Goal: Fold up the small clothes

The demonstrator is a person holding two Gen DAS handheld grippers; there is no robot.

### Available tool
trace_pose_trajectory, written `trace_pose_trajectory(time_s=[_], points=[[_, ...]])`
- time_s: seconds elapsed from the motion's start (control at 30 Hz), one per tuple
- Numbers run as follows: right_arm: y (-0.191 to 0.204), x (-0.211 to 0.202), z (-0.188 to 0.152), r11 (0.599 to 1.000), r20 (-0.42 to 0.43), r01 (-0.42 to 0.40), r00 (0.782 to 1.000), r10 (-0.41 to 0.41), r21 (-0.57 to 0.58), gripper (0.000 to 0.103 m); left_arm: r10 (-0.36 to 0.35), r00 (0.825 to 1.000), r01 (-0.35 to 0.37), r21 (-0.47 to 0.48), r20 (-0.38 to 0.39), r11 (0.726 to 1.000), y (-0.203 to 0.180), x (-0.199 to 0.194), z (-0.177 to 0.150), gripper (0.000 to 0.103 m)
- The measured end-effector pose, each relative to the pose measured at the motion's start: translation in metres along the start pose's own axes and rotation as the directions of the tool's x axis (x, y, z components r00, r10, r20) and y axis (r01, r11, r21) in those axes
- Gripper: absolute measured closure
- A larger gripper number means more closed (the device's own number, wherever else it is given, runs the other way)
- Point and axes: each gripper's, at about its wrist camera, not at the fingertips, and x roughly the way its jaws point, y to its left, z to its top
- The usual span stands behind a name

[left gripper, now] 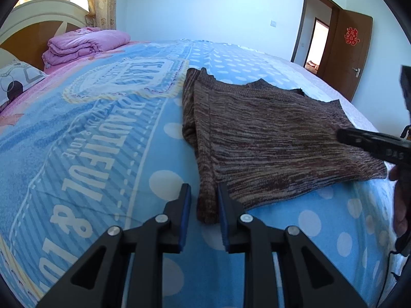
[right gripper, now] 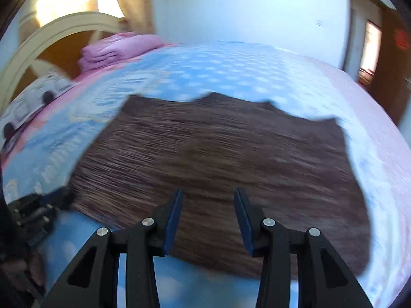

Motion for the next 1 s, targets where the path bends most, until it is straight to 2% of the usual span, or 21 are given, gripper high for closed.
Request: trace_pose_trajectory(time_s=[0.13, 0.17, 0.2, 0.27, 0.33, 0.43, 0.6, 0.7, 0.8, 0.9, 1.0], points=[[0.030, 0.036, -0.004, 0.998, -0.095, -0.027, 0.995, 0.021, -0.054, 0.060, -0.042, 0.999, 0.043, -0.034, 0.013, 0.998, 0.008, -0.003, -0.001, 0.076], [0.035, 0.043, -0.012, 0.998, -0.119, -0.021, 0.993, 0.014, -0.058, 0.059, -0.043, 0.999, 0.044, -0.043, 0.020, 0.998, 0.010, -0.005, -0.002, 0.072], [0.040, 0.040, -0.019, 0.997, -0.069, 0.005, 0.998, -0.010, -0.074, 0.059, -0.035, 0.999, 0.036, -0.050, 0.027, 0.998, 0.011, -0.008, -0.002, 0.062], [0.043, 0.033, -0.030, 0.997, -0.055, 0.030, 0.998, -0.034, -0.078, 0.059, -0.010, 0.999, 0.014, -0.070, 0.052, 0.997, 0.014, -0.015, 0.001, 0.047], [0.043, 0.026, -0.038, 0.998, -0.053, 0.030, 0.998, -0.033, -0.056, 0.059, -0.010, 0.997, 0.016, -0.079, 0.074, 0.997, 0.014, -0.018, 0.007, 0.046], [0.045, 0.021, -0.045, 0.997, -0.041, 0.039, 0.998, -0.042, -0.068, 0.059, 0.005, 0.998, -0.002, -0.049, 0.066, 0.999, 0.008, -0.014, 0.016, 0.046], [0.046, 0.013, -0.053, 0.996, -0.025, 0.035, 0.999, -0.037, -0.078, 0.058, 0.014, 1.000, -0.014, 0.004, 0.016, 1.000, 0.009, 0.001, 0.036, 0.045], [0.048, 0.014, -0.053, 0.996, -0.012, 0.043, 0.999, -0.044, -0.083, 0.058, 0.056, 0.998, -0.056, 0.051, -0.007, 0.997, 0.014, 0.012, 0.051, 0.044], [0.047, 0.010, -0.055, 0.996, 0.008, 0.037, 0.999, -0.037, -0.079, 0.057, 0.069, 0.997, -0.067, 0.072, -0.026, 0.995, 0.025, 0.017, 0.061, 0.044], [0.050, 0.004, -0.056, 0.995, 0.021, 0.044, 0.999, -0.042, -0.089, 0.056, 0.114, 0.993, -0.111, 0.101, -0.017, 0.989, 0.033, 0.019, 0.069, 0.042], [0.063, 0.002, -0.060, 0.989, 0.024, 0.033, 0.999, -0.030, -0.146, 0.046, 0.119, 0.993, -0.116, 0.095, -0.022, 0.989, 0.043, 0.022, 0.077, 0.042]])
